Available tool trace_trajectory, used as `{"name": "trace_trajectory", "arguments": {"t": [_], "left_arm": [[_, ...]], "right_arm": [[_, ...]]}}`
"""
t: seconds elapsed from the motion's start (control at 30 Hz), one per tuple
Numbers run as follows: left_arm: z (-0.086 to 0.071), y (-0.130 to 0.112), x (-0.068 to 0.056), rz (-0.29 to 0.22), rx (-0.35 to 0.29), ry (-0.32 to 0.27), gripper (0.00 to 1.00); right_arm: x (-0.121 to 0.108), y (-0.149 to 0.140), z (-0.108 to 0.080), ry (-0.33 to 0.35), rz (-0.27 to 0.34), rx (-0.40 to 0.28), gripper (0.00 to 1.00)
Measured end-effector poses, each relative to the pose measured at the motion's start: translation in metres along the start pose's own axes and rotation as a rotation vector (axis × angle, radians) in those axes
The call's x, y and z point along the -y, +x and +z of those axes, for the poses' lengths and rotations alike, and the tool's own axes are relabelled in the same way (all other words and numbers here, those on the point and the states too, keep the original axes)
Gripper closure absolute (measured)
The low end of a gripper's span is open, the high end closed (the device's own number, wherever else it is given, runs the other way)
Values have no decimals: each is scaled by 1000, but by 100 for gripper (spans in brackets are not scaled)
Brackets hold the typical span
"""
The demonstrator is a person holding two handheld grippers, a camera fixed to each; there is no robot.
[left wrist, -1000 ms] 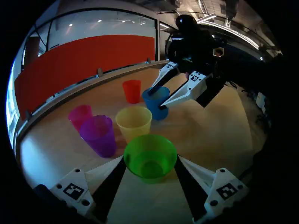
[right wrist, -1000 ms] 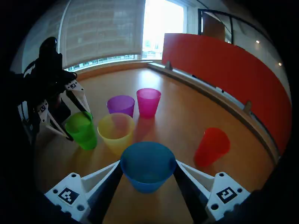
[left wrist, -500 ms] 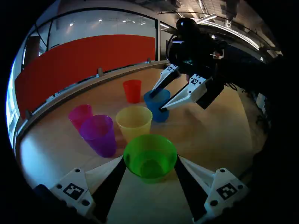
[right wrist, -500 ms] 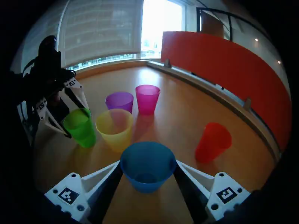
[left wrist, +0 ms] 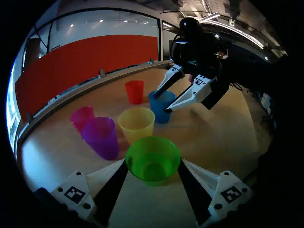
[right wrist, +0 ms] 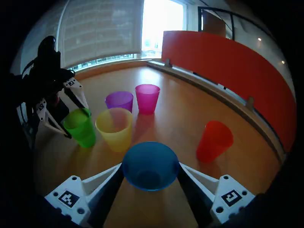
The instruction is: Pour water
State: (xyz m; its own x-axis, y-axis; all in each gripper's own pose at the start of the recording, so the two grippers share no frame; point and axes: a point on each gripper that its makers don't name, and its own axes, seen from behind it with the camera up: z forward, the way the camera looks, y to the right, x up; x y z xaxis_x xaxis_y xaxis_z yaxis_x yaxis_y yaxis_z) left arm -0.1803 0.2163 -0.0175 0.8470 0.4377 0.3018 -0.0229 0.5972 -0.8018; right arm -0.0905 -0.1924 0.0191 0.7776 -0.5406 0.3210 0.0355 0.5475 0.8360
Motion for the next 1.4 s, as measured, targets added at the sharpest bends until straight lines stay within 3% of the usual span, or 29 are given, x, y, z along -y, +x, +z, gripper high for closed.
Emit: {"name": "trace_trajectory", "arguments": {"t": [0.23, 0.7, 1.4], "left_arm": [[0, -1, -2, -4, 9, -5, 7], [-3, -11, -2, -14, 37, -1, 7], [-41, -22, 7, -41, 33, 76, 7]], "right_arm": [[-2, -4, -3, -9, -1, 7, 0], [1, -17, -12, -20, 0, 19, 0], [14, -34, -44, -62, 30, 12, 0]]}}
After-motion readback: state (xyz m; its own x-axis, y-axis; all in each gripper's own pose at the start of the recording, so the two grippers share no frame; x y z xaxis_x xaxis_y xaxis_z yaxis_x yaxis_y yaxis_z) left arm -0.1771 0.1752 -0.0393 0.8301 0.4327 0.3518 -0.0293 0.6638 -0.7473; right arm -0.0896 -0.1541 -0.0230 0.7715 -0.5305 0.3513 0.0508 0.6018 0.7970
